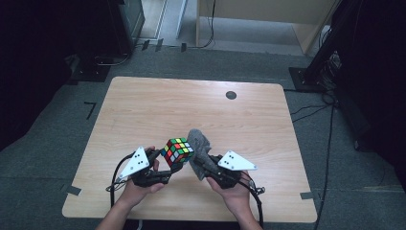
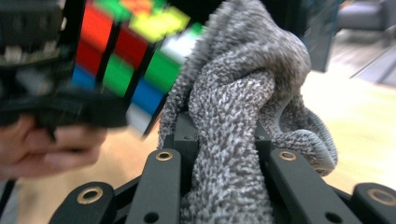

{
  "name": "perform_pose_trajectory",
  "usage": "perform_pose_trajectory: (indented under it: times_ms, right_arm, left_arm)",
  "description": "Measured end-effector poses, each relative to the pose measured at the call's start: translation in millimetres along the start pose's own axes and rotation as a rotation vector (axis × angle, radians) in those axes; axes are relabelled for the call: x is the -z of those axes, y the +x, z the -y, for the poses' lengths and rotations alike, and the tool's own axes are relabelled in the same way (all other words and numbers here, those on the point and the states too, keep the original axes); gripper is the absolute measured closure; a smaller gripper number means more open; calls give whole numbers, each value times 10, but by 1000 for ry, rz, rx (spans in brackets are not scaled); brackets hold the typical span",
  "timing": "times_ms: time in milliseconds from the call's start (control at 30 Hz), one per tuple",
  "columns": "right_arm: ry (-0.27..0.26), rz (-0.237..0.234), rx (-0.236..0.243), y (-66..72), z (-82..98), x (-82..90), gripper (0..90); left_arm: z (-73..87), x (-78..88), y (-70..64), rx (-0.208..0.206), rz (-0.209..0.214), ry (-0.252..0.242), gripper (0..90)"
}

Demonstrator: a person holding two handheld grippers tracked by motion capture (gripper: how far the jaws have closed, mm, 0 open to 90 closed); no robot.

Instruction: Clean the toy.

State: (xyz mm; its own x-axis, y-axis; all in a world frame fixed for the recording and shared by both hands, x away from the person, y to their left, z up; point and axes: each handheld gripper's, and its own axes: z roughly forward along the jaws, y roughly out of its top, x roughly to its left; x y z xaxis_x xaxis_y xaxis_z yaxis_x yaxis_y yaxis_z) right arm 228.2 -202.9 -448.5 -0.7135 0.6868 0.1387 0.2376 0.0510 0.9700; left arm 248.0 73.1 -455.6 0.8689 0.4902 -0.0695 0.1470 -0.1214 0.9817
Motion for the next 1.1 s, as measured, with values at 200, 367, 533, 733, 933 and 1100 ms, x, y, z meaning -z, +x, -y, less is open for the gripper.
perform_pose_trajectory:
  times_ms: [200, 367, 533, 733, 933, 1100]
  right_arm:
    - [39, -49, -8, 45, 78, -81, 741]
    - [117, -74, 53, 172, 134, -185, 741]
    - [31, -27, 18, 71, 30, -57, 742]
    - [93, -87, 43, 138, 101, -148, 739]
    - [16, -3, -13, -30, -27, 17, 742]
    - [-80, -78, -43, -49, -173, 166, 737]
  left_arm:
    - [-28, 17, -4, 19, 11, -22, 342]
    - [-34, 53, 25, 26, 6, -31, 342]
    - [-29, 40, 8, 10, 4, -19, 342]
    - [-44, 65, 21, 11, -6, -27, 342]
    - [-8, 17, -22, -81, -41, 41, 342]
    - [64, -113, -168, -221, -61, 134, 342]
